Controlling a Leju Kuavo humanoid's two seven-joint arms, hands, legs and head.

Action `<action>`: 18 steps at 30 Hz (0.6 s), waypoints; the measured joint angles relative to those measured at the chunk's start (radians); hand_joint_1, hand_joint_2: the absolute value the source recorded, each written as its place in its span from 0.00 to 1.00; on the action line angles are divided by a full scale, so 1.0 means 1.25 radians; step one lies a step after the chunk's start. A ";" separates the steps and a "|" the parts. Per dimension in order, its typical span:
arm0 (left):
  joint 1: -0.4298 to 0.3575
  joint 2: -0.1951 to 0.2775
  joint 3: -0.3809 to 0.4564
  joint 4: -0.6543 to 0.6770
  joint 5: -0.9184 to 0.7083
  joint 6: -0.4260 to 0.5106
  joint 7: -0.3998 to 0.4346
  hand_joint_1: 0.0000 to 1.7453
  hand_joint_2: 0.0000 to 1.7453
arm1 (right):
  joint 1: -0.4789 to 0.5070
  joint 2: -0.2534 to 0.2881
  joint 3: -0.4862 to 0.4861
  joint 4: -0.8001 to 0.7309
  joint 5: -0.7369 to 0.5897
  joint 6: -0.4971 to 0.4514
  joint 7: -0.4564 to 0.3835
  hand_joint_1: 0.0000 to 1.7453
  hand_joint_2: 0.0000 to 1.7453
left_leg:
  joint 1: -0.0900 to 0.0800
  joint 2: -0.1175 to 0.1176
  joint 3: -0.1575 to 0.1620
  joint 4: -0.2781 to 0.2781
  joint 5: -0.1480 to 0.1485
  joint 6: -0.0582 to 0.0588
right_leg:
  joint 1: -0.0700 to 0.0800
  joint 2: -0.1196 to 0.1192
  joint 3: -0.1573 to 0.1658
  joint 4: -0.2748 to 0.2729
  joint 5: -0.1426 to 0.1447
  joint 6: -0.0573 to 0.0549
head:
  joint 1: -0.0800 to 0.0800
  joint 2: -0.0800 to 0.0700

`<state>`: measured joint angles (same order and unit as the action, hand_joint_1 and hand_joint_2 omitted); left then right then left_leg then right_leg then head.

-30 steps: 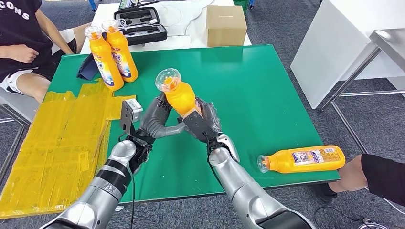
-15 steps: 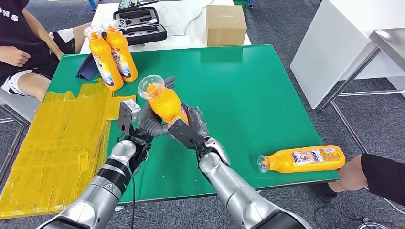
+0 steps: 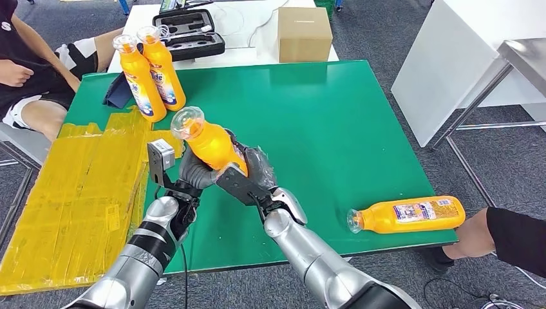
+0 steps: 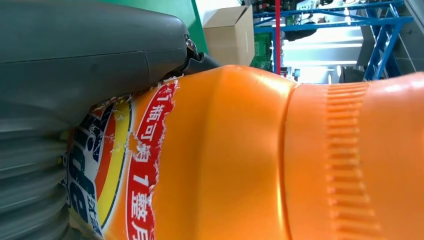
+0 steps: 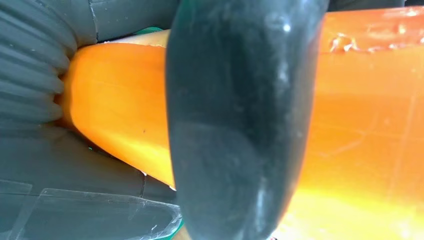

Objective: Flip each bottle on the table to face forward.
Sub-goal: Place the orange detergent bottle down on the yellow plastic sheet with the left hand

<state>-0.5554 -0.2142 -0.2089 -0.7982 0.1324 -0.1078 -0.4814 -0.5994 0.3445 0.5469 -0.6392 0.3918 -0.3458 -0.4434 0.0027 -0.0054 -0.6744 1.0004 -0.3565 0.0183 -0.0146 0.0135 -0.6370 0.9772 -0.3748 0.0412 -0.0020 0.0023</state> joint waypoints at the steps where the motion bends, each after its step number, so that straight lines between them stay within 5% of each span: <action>1: 0.001 0.000 0.001 -0.001 0.001 0.001 0.001 1.00 1.00 | 0.000 0.000 0.000 0.001 0.001 -0.001 -0.002 1.00 1.00 | 0.000 0.000 0.000 0.000 0.000 0.000 | 0.000 0.000 0.000 0.000 0.000 0.000 | 0.000 0.000; 8: 0.006 -0.004 0.006 -0.006 0.008 0.012 0.004 1.00 1.00 | 0.000 0.000 -0.001 0.005 0.007 -0.014 -0.005 0.90 1.00 | 0.000 0.000 0.000 0.000 0.000 0.000 | 0.000 0.000 0.000 0.000 0.000 0.000 | 0.000 0.000; 12: 0.007 -0.006 0.007 -0.008 0.009 0.021 0.005 1.00 1.00 | 0.001 -0.001 -0.001 0.005 0.008 -0.019 -0.010 0.00 1.00 | 0.000 0.000 0.000 0.000 0.000 0.000 | 0.000 0.000 0.000 0.000 0.000 0.000 | 0.000 0.000; 18: 0.002 -0.007 0.022 -0.025 -0.024 0.119 0.005 1.00 1.00 | 0.037 -0.009 -0.006 -0.038 0.019 -0.038 -0.034 0.00 1.00 | 0.000 0.000 0.000 0.000 0.000 0.000 | 0.000 0.000 0.000 0.000 0.000 0.000 | 0.000 0.000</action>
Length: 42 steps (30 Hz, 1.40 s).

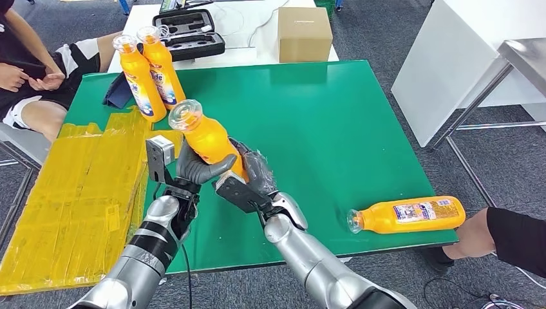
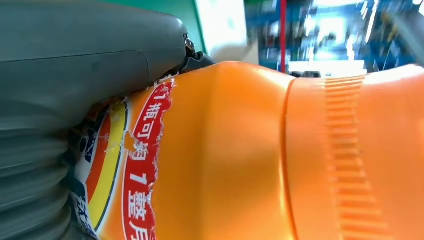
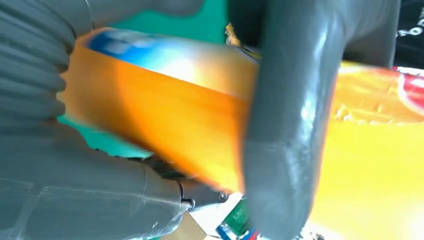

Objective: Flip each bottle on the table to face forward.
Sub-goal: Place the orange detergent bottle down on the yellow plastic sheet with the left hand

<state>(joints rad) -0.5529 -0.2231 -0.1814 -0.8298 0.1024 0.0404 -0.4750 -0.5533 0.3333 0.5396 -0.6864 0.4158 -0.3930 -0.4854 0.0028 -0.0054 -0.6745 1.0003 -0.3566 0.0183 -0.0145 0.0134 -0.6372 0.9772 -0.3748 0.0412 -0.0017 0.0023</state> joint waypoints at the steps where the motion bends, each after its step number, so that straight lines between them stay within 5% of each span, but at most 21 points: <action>1: -0.003 0.002 0.004 -0.004 -0.010 0.022 0.000 1.00 1.00 | 0.011 -0.004 -0.001 -0.019 0.004 0.000 -0.001 0.00 1.00 | 0.000 0.000 0.000 0.000 0.000 0.000 | 0.000 0.000 0.000 0.000 0.000 0.000 | 0.000 0.000; 5: -0.016 0.012 0.019 -0.014 -0.064 0.096 -0.004 1.00 1.00 | 0.047 -0.016 -0.002 -0.091 0.015 0.004 0.001 0.00 1.00 | 0.000 0.000 0.000 0.000 0.000 0.000 | 0.000 0.000 0.000 0.000 0.000 0.000 | 0.000 0.000; 12: -0.072 0.053 0.021 -0.011 -0.405 0.375 0.022 1.00 1.00 | 0.106 -0.050 -0.015 -0.277 0.045 0.014 0.007 0.00 1.00 | 0.000 0.000 0.000 0.000 0.000 0.000 | 0.000 0.000 -0.001 0.000 0.000 0.000 | 0.000 0.000; 15: -0.105 0.084 0.032 0.003 -0.734 0.494 0.125 1.00 1.00 | 0.127 -0.068 -0.019 -0.353 0.072 -0.001 0.015 0.00 1.00 | 0.000 0.001 0.000 0.000 0.000 0.000 | 0.000 0.000 0.000 0.000 0.000 0.000 | 0.000 0.000; 18: -0.138 0.126 0.055 0.048 -1.162 0.522 0.280 1.00 1.00 | 0.141 -0.087 -0.026 -0.420 0.085 -0.032 0.022 0.00 1.00 | 0.000 0.001 0.000 0.000 0.000 0.000 | 0.000 0.000 -0.001 0.000 0.000 -0.001 | 0.000 0.000; 20: -0.154 0.158 0.057 0.088 -1.299 0.523 0.353 1.00 1.00 | 0.148 -0.100 -0.032 -0.458 0.078 -0.040 0.023 0.00 1.00 | 0.000 0.003 0.000 0.000 0.000 -0.001 | 0.000 0.002 -0.002 0.000 0.001 -0.002 | 0.000 0.000; 30: -0.198 0.231 0.030 0.237 -1.324 0.506 0.459 1.00 1.00 | 0.172 -0.139 -0.037 -0.558 0.055 -0.052 0.014 0.00 1.00 | 0.000 0.002 0.000 0.000 0.000 -0.001 | 0.000 0.002 -0.002 0.000 0.001 -0.003 | 0.000 0.000; 38: -0.208 0.241 -0.041 0.329 -1.323 0.439 0.515 1.00 1.00 | 0.179 -0.155 -0.038 -0.606 0.050 -0.054 0.014 0.00 1.00 | 0.000 0.003 0.000 0.000 0.000 -0.001 | 0.000 0.002 -0.002 0.000 0.001 -0.003 | 0.000 0.000; 42: -0.208 0.237 -0.034 0.354 -1.249 0.369 0.484 1.00 1.00 | 0.185 -0.157 -0.038 -0.615 0.057 -0.055 0.020 0.00 1.00 | 0.000 0.003 0.000 0.000 0.000 -0.001 | 0.000 0.002 -0.003 0.000 0.001 -0.003 | 0.000 0.000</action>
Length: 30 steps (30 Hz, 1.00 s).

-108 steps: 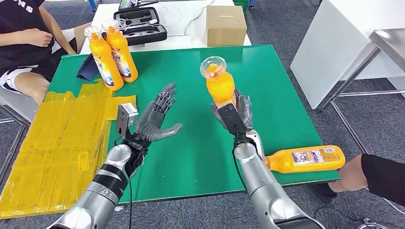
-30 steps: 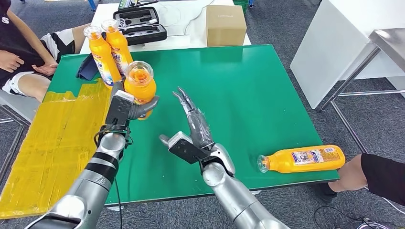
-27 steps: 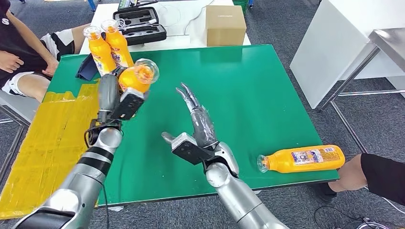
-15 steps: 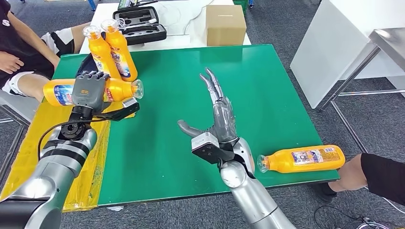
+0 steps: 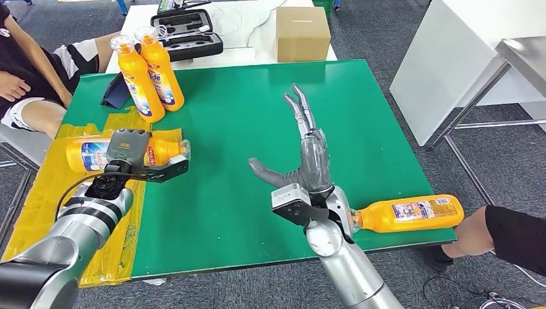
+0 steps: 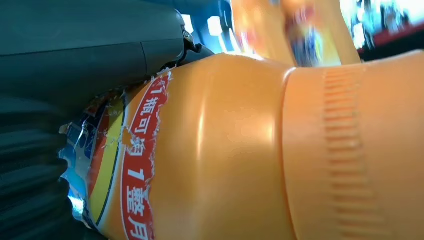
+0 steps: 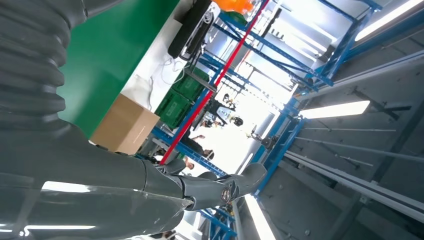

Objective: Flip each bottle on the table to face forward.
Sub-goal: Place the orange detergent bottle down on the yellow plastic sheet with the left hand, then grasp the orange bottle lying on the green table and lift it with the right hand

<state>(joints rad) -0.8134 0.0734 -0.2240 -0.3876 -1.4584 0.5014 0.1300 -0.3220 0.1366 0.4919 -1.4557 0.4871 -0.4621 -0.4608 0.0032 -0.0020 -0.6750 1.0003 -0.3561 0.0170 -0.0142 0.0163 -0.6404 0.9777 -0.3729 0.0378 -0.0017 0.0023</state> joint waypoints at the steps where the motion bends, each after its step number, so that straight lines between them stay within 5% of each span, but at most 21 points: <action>1: 0.001 -0.003 0.012 0.005 0.038 -0.018 -0.019 1.00 1.00 | 0.002 -0.001 -0.001 -0.001 0.002 -0.001 0.001 0.00 1.00 | 0.000 0.000 0.000 0.000 0.000 0.000 | 0.000 0.000 0.000 0.000 0.000 0.000 | 0.000 0.000; 12: 0.017 -0.032 0.166 0.032 0.226 -0.126 -0.112 1.00 1.00 | 0.004 -0.001 -0.012 -0.004 0.009 0.006 0.012 0.00 1.00 | 0.000 0.000 0.000 0.000 0.000 0.000 | 0.000 0.000 0.001 0.000 0.000 0.000 | 0.000 0.000; 23: 0.017 -0.040 0.208 0.037 0.232 -0.134 -0.116 1.00 1.00 | 0.004 -0.001 -0.012 -0.004 0.008 0.009 0.012 0.00 1.00 | 0.000 -0.001 0.001 0.000 0.000 -0.001 | 0.000 0.000 0.002 0.001 0.000 0.000 | 0.000 0.000; 24: 0.017 -0.040 0.209 0.037 0.232 -0.134 -0.116 0.82 1.00 | 0.004 -0.001 -0.012 -0.004 0.008 0.009 0.012 0.00 1.00 | 0.000 -0.001 0.001 0.000 0.000 -0.001 | 0.000 0.000 0.002 0.001 0.000 0.000 | 0.000 0.000; 27: 0.018 -0.043 0.214 0.038 0.232 -0.133 -0.116 0.07 1.00 | 0.004 -0.001 -0.012 -0.004 0.007 0.010 0.012 0.00 1.00 | 0.000 -0.001 0.001 0.000 0.000 -0.001 | 0.000 0.000 0.002 0.001 0.000 0.000 | 0.000 0.000; 30: 0.020 -0.045 0.218 0.039 0.232 -0.126 -0.114 0.00 1.00 | 0.004 -0.001 -0.012 -0.004 0.006 0.011 0.012 0.00 1.00 | 0.000 -0.001 0.001 0.000 0.000 -0.001 | 0.000 0.000 0.002 0.001 0.000 0.000 | 0.000 0.000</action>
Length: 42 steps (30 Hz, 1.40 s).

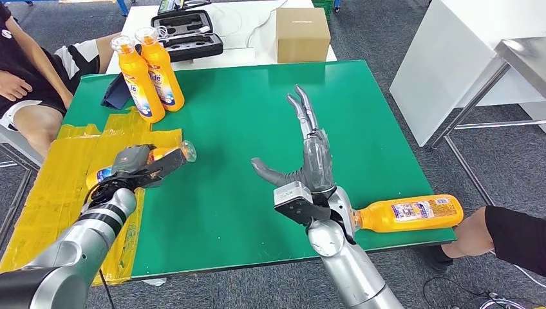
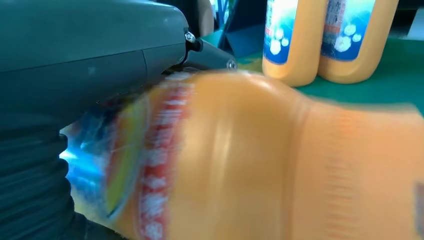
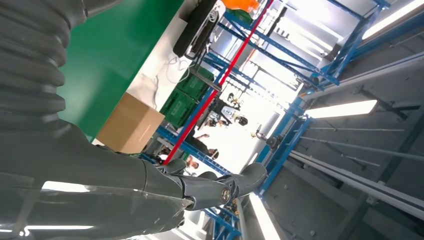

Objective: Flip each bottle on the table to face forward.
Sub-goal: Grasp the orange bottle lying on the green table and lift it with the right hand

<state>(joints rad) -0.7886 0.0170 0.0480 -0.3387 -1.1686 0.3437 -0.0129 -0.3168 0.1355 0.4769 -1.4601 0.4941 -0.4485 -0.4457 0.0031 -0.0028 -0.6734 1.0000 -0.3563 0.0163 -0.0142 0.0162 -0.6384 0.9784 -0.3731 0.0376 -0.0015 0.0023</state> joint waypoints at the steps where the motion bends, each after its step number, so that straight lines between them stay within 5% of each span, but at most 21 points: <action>1: 0.002 -0.001 0.001 0.001 -0.001 0.003 0.002 0.00 1.00 | 0.000 0.000 0.000 0.000 0.000 0.000 0.000 0.00 1.00 | 0.000 0.000 0.000 0.000 0.000 0.000 | 0.000 0.000 0.000 0.000 0.000 0.000 | 0.000 0.000; 32: 0.039 -0.017 0.059 0.007 0.030 0.048 -0.047 0.00 1.00 | -0.012 0.001 -0.019 0.046 -0.012 0.018 0.002 0.00 1.00 | 0.000 0.000 -0.001 0.000 0.000 0.000 | 0.000 0.000 0.000 0.000 0.000 0.000 | 0.000 0.000; 38: 0.044 -0.028 0.130 -0.006 0.193 0.115 -0.304 0.00 1.00 | -0.012 0.001 -0.026 0.064 -0.018 0.014 -0.004 0.00 1.00 | 0.000 0.000 -0.001 0.000 0.000 0.000 | 0.000 0.000 -0.001 0.000 0.000 0.000 | 0.000 0.000; 42: 0.043 -0.033 0.175 -0.035 0.327 -0.033 -0.398 0.00 1.00 | -0.011 0.000 -0.032 0.070 -0.014 0.011 -0.009 0.00 1.00 | 0.000 0.000 -0.001 0.000 0.000 0.000 | 0.000 0.000 -0.001 0.000 0.000 0.000 | 0.000 0.000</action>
<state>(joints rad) -0.7352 -0.0240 0.2668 -0.3826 -0.7602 0.3022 -0.5098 -0.3308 0.1353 0.4367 -1.3722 0.4764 -0.4347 -0.4574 0.0032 -0.0028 -0.6745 1.0001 -0.3561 0.0163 -0.0142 0.0162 -0.6397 0.9784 -0.3731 0.0376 -0.0013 0.0023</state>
